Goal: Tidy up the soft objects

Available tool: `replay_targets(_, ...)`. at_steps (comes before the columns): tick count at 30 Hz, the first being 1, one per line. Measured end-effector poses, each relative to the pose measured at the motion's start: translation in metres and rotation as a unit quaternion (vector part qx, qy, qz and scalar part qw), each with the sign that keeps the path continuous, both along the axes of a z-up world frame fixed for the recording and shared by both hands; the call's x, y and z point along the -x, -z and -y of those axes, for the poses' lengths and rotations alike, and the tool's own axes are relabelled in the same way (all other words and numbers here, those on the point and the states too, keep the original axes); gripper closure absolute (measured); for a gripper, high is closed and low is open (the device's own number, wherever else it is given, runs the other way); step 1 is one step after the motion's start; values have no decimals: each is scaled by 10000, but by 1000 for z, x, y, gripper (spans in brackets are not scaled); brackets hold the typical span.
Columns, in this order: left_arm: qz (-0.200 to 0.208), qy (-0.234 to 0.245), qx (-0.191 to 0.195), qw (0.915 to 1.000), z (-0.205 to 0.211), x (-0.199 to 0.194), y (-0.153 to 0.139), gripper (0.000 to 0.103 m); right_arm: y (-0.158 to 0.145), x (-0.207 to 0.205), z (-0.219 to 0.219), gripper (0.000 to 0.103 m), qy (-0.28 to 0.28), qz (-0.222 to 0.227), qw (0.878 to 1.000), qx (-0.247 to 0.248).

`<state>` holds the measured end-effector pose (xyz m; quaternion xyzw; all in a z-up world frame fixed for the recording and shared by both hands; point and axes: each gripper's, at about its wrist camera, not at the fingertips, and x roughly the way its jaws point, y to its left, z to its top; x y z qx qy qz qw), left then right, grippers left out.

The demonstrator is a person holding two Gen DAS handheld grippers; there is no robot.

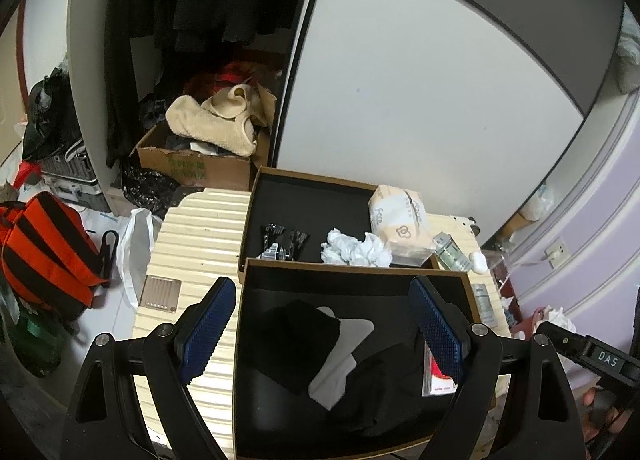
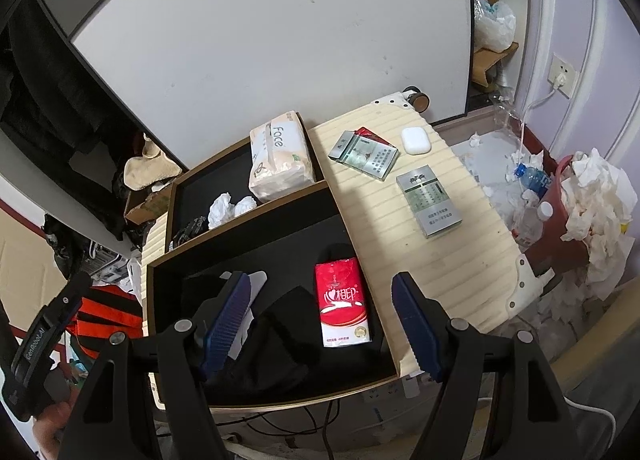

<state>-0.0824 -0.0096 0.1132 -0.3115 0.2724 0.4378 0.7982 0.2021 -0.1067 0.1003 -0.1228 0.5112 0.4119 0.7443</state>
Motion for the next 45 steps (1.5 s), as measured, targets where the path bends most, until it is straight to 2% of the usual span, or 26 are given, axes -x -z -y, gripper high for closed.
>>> replay_targets(7,243,57,-6,9997,2,5,-4,17,0,1,-1,31,6,15,10000,5)
replay_targets(13,120,164,-221,9995,10,0,-8,17,1,0,-1,31,38,12,10000,39)
replay_targets(24,118,183,-225,9995,11,-1,-9,17,3,2,-3,31,-9,5,10000,66)
replay_targets(32,-29,203,-321,9993,13,-5,-9,17,4,3,-3,31,-48,1,10000,59)
replay_targets(38,-332,252,-407,9983,13,-8,-4,17,9,6,-6,31,-113,-29,9999,117)
replay_targets(45,-349,248,-232,9988,6,-6,3,17,14,12,-9,31,-217,67,9994,274)
